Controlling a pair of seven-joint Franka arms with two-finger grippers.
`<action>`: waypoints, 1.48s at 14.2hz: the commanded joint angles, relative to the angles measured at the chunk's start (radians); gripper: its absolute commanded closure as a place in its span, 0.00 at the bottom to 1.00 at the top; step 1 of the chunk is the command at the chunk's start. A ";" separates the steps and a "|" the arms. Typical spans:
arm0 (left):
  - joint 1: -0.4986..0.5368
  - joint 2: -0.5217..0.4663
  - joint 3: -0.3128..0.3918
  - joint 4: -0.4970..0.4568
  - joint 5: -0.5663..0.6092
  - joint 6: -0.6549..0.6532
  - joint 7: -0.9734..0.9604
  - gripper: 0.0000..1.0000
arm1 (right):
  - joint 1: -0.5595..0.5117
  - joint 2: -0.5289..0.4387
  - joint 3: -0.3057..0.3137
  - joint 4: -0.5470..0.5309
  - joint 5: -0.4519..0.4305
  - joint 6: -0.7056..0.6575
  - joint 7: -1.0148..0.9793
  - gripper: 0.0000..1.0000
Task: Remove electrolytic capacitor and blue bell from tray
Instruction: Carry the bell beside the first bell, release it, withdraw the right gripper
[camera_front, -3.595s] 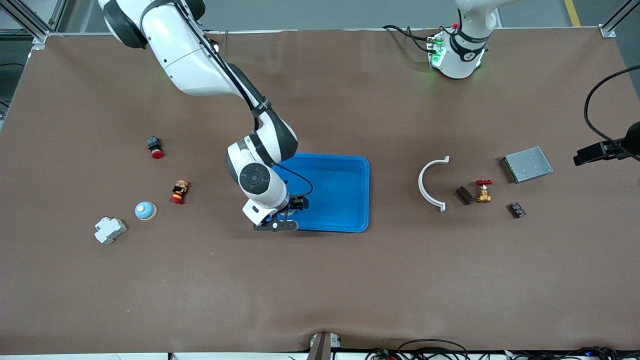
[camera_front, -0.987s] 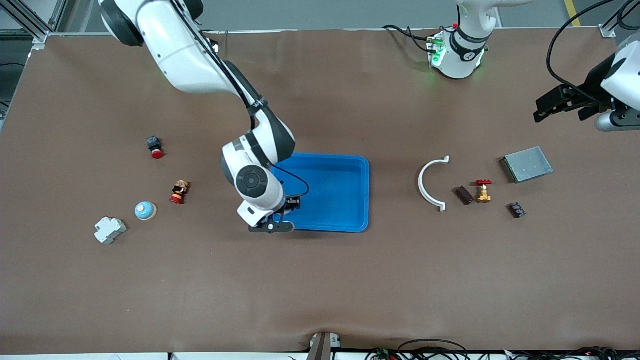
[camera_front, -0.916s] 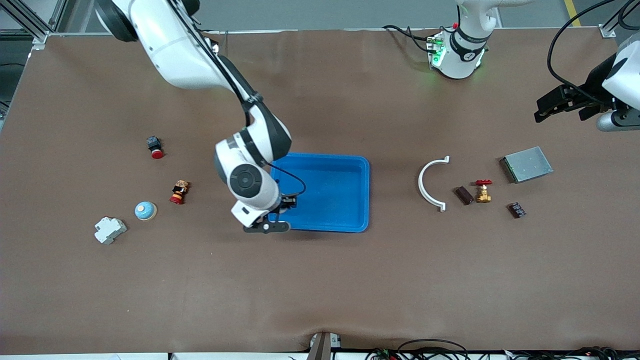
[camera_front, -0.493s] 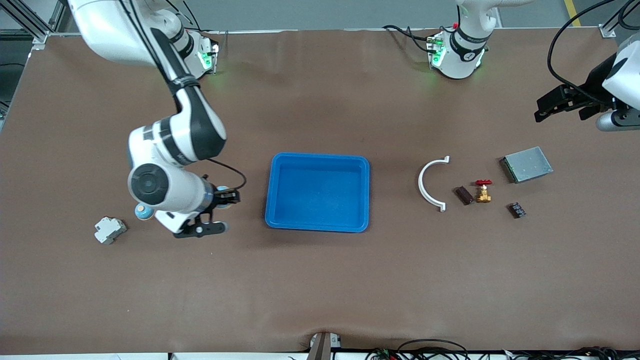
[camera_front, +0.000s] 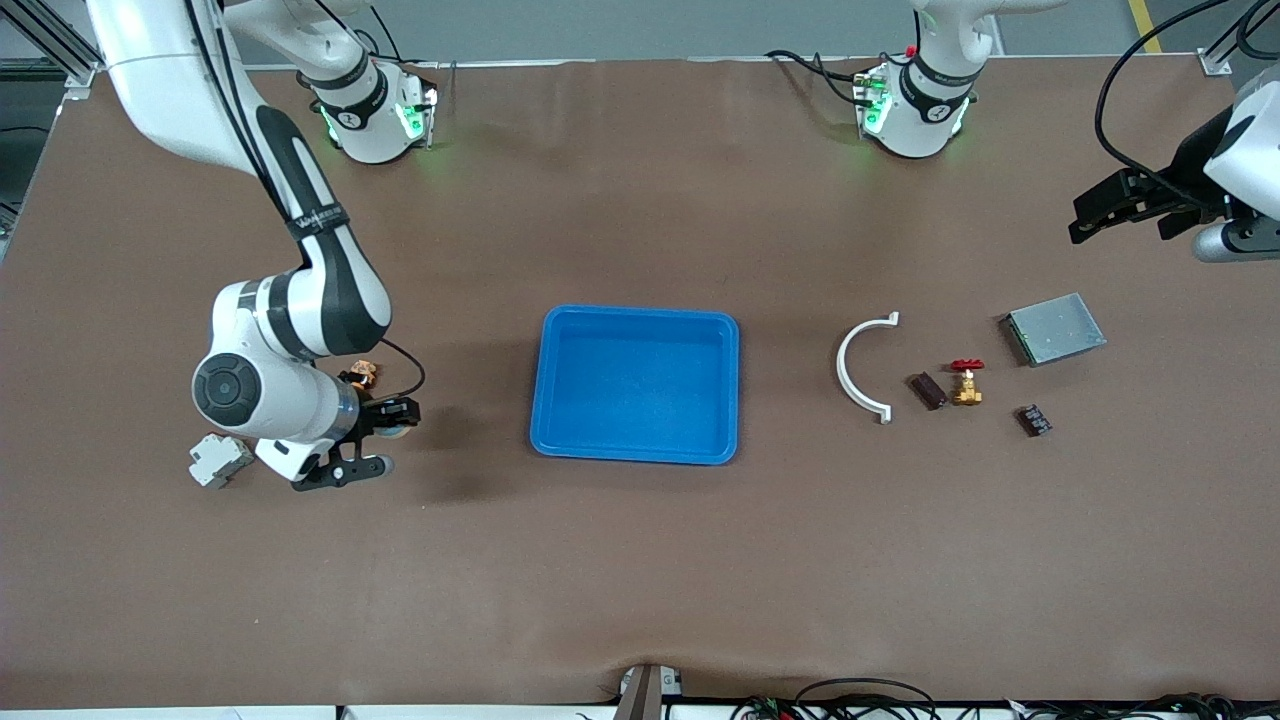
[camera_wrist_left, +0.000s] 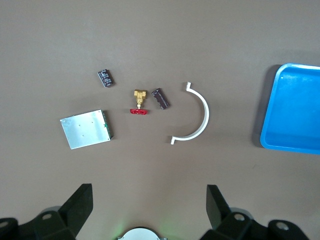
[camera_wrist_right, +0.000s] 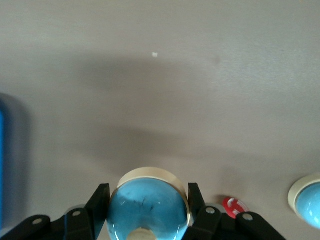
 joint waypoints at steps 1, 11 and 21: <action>0.005 -0.007 -0.031 0.005 0.056 -0.012 -0.006 0.00 | -0.024 0.006 0.018 -0.069 -0.012 0.104 -0.036 0.84; 0.015 -0.008 -0.045 0.011 0.086 -0.012 -0.006 0.00 | -0.034 0.100 0.018 -0.060 -0.009 0.185 -0.059 0.62; 0.024 -0.007 -0.041 0.013 0.086 -0.006 0.012 0.00 | -0.020 -0.015 0.016 -0.018 -0.010 -0.020 -0.022 0.00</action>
